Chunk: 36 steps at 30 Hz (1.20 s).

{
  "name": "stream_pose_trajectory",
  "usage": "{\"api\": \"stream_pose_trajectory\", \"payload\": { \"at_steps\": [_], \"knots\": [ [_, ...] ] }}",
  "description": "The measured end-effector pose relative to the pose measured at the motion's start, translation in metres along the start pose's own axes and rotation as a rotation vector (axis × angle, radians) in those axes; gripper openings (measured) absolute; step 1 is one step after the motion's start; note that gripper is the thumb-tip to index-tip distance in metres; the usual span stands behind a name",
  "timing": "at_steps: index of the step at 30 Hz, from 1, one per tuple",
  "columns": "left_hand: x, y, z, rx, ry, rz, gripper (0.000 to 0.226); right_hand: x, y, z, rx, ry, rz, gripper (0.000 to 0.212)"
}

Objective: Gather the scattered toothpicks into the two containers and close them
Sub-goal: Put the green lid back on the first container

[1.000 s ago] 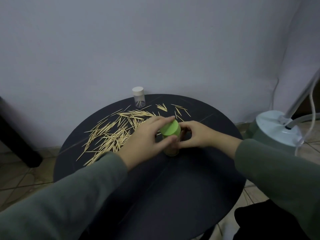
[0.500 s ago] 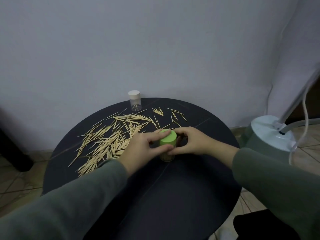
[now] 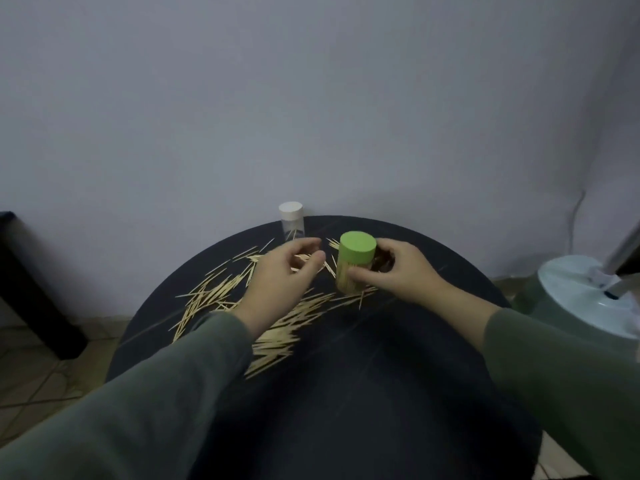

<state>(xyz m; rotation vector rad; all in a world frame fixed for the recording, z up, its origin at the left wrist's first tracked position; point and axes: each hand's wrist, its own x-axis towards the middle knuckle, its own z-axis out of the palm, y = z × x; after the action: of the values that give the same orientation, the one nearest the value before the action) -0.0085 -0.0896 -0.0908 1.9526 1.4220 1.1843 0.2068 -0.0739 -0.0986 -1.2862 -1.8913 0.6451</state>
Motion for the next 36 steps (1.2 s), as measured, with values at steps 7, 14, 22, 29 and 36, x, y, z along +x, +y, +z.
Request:
{"api": "stream_pose_trajectory", "payload": {
  "at_steps": [7, 14, 22, 29, 36],
  "knots": [
    [0.084, -0.038, 0.000, 0.092, 0.076, -0.213, 0.055, 0.100, 0.007, 0.017, -0.048, 0.131, 0.147, 0.056],
    [0.150, -0.079, 0.020, 0.040, 0.146, -0.278, 0.074, 0.181, 0.030, 0.045, -0.077, 0.157, 0.203, 0.052],
    [0.165, -0.106, 0.039, 0.032, 0.148, -0.237, 0.070, 0.201, 0.048, 0.062, -0.086, 0.062, 0.217, 0.054],
    [0.158, -0.111, 0.037, 0.028, 0.138, -0.209, 0.071, 0.188, 0.046, 0.064, -0.075, 0.007, 0.202, 0.050],
    [0.147, -0.110, 0.033, 0.049, 0.128, -0.204, 0.070, 0.171, 0.048, 0.057, -0.118, -0.015, 0.190, 0.053]
  ]
}}
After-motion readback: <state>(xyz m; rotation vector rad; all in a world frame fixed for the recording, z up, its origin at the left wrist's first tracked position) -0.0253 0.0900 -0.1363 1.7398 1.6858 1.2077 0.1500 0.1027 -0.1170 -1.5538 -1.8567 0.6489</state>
